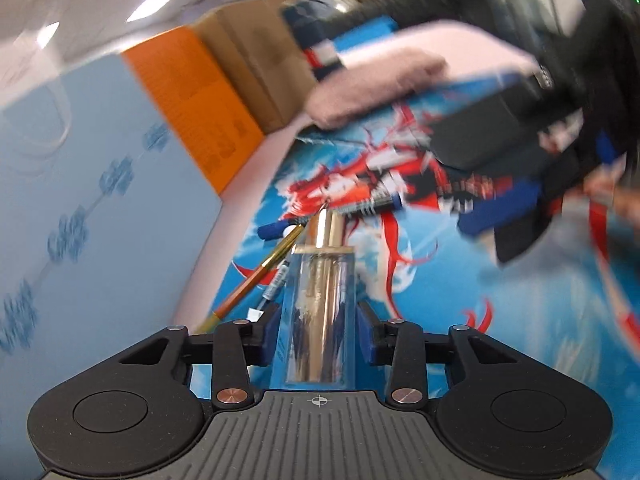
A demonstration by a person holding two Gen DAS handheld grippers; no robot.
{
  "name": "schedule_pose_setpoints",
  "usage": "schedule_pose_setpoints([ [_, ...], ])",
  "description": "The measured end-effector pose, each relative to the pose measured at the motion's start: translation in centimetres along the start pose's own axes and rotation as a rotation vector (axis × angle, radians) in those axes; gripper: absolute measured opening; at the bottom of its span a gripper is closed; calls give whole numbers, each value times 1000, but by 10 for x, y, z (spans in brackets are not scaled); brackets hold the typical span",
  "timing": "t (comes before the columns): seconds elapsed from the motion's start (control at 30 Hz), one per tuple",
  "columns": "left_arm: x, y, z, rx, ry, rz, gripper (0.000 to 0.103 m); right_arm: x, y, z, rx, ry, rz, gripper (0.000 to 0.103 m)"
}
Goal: Organize rigid objects
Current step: 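Move the left gripper onto the clear glass bottle and close on it, then lift the glass bottle with the left gripper toward the box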
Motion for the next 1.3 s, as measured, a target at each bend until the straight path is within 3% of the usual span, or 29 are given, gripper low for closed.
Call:
schedule_pose_setpoints([
  [0.23,6,-12,15,44,-78,160,36,1,0,0,-12,27,-11,103],
  [0.5,8,-16,6,-54,-72,280,40,0,-1,-1,-14,20,1,103],
  [0.6,7,-20,7,-37,-64,353,37,0,-1,-2,-15,17,6,103],
  [0.73,9,-24,13,11,-33,421,35,-2,-2,-5,-27,15,22,103],
  [0.83,13,-24,25,89,-59,471,35,-5,-4,-9,-53,17,44,103],
  [1.03,24,-17,47,188,-48,468,35,-9,-8,-16,-116,53,60,103],
  [1.17,23,-22,52,151,-58,476,35,-13,-10,-11,-211,27,-34,103],
  [1.3,32,-34,43,29,-77,441,35,-22,-13,-11,-284,-73,-69,103],
])
Point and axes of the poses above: each gripper's, at about its wrist camera, not at the fingertips, and z roughly against the way its jaws point, x to its right, y to its top, the point moved 1 cm from there along -z, roughly the way its jaws point, and after that the axes turned 5 degrees about -y, right-handed, at the moved point
